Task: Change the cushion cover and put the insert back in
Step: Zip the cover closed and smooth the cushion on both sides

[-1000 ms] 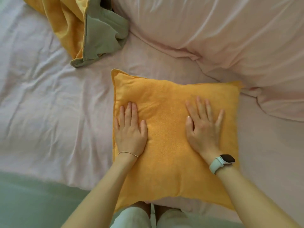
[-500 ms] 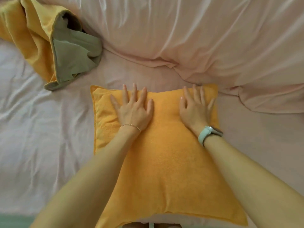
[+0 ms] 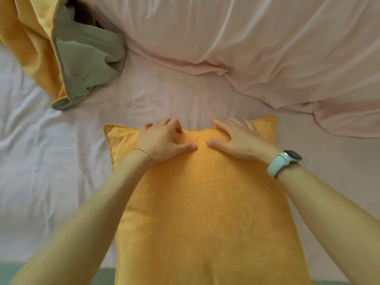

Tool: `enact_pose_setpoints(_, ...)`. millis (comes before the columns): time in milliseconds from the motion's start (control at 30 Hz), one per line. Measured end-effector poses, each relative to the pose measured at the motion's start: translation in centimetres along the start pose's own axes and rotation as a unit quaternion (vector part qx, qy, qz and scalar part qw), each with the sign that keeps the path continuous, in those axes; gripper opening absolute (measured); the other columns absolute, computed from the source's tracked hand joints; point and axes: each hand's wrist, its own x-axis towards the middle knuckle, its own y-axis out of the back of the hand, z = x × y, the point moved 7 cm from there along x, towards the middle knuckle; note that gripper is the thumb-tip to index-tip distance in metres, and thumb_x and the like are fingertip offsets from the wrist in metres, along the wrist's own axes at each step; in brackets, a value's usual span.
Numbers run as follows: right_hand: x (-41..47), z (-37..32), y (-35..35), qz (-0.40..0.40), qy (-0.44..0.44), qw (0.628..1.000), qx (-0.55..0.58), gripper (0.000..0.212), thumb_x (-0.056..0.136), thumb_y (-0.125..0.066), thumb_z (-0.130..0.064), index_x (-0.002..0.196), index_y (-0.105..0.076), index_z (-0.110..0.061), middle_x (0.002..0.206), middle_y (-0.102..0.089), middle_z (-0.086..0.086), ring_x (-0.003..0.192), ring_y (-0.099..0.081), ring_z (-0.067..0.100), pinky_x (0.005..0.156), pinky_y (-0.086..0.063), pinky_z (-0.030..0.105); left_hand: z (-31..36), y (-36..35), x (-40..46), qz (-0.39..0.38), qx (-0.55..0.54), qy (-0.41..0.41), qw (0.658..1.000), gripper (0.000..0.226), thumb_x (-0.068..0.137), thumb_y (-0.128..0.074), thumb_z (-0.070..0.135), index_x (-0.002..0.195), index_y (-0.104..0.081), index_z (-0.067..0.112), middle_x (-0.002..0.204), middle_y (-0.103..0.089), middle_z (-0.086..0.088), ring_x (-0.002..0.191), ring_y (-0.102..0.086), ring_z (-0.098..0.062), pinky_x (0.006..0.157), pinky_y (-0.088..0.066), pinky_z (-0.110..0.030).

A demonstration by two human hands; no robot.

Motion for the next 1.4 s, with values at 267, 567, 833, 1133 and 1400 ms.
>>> enact_pose_setpoints(267,1.2,-0.3,-2.2,-0.019,0.019,0.996,-0.089,0.077,0.081,-0.05,-0.064,0.144,-0.023,-0.029,0.145,-0.036,-0.003,0.134,-0.027,0.017,0.108,-0.013,0.044,1.0,-3.5,1.0,-0.06,0.12,0.03,0.99,0.05,0.08,-0.055,0.057,0.123,-0.052,0.031,0.124,-0.056,0.004,0.118,-0.046,-0.02,0.096,-0.025,-0.037)
enact_pose_setpoints(567,0.7,-2.0,-0.3,0.378,0.035,0.917,-0.121,0.049,0.088,-0.039,-0.045,0.051,-0.05,-0.014,0.046,-0.054,0.002,0.042,-0.051,0.021,0.062,-0.037,0.031,1.2,-1.9,-0.3,0.288,0.079,0.046,0.953,0.042,0.085,-0.041,0.035,0.05,-0.053,0.015,0.045,-0.057,-0.006,0.042,-0.055,-0.024,0.062,-0.022,-0.03)
enact_pose_setpoints(833,0.5,-3.5,9.6,0.466,0.106,0.877,-0.055,0.04,0.087,-0.046,-0.05,0.084,-0.07,-0.017,0.086,-0.07,-0.002,0.093,-0.062,0.02,0.1,-0.021,0.043,1.8,8.0,-1.6,0.414,-0.124,0.087,0.898,0.029,0.079,-0.061,0.047,0.078,-0.066,0.019,0.075,-0.065,0.003,0.082,-0.06,-0.021,0.084,-0.029,-0.028)
enact_pose_setpoints(1133,-3.8,-3.5,0.6,0.321,-0.026,0.946,-0.042,0.057,0.091,-0.025,-0.04,0.146,-0.024,-0.025,0.154,-0.022,0.003,0.142,-0.014,0.024,0.11,-0.002,0.057,2.5,1.8,-5.6,0.308,0.068,-0.04,0.948,0.045,0.093,-0.036,0.035,0.136,-0.044,0.023,0.142,-0.045,-0.003,0.137,-0.029,-0.028,0.11,-0.012,-0.054)
enact_pose_setpoints(1400,-8.4,-1.0,-5.3,0.38,0.015,0.921,-0.084,0.065,0.09,-0.03,-0.037,0.149,-0.004,-0.03,0.157,-0.003,-0.002,0.144,-0.008,0.023,0.115,-0.006,0.051,3.5,-4.3,-8.8,0.308,0.125,-0.023,0.943,0.059,0.09,-0.032,0.049,0.144,-0.025,0.026,0.152,-0.024,-0.002,0.144,-0.005,-0.026,0.111,-0.004,-0.062)
